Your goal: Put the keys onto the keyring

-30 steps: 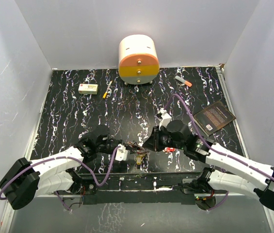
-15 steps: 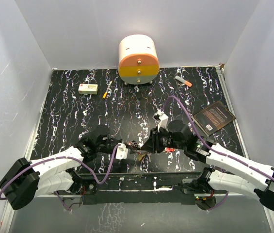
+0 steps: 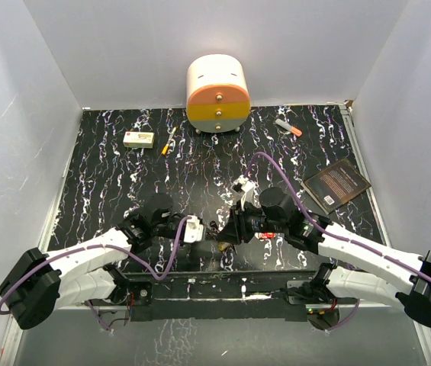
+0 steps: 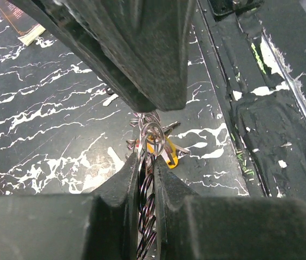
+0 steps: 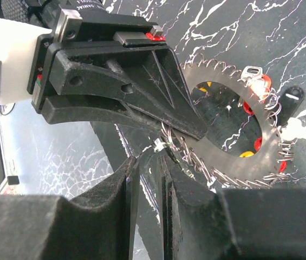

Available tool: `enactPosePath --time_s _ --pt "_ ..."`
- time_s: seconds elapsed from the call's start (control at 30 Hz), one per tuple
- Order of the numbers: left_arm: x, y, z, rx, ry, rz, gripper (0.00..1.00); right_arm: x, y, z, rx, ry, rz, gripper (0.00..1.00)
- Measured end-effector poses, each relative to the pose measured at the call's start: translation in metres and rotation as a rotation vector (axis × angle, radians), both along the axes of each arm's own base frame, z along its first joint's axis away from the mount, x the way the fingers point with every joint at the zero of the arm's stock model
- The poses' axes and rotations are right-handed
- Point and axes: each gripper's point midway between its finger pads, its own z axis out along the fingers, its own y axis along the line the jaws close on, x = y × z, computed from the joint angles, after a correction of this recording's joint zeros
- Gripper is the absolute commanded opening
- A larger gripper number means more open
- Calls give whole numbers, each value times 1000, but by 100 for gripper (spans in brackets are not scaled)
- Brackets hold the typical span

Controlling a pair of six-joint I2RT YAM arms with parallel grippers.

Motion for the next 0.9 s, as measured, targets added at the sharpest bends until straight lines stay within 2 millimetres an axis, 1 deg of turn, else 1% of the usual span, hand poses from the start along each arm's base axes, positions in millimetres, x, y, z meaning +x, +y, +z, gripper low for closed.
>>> enactPosePath --time_s 0.27,0.5,0.57,0.67,0.9 --pt "-1 -5 13 -23 68 16 0 3 0 1 -1 -29 4 27" --pt "-4 -8 21 -36 116 17 0 12 0 2 -6 -77 -22 27" --pt "-4 -8 22 -37 126 18 0 13 0 2 -7 -89 -24 25" --pt "-4 -9 25 -41 139 19 0 15 0 2 -8 -104 -24 16" --pt "-5 -9 28 -37 175 29 0 16 2 6 6 -122 -23 9"
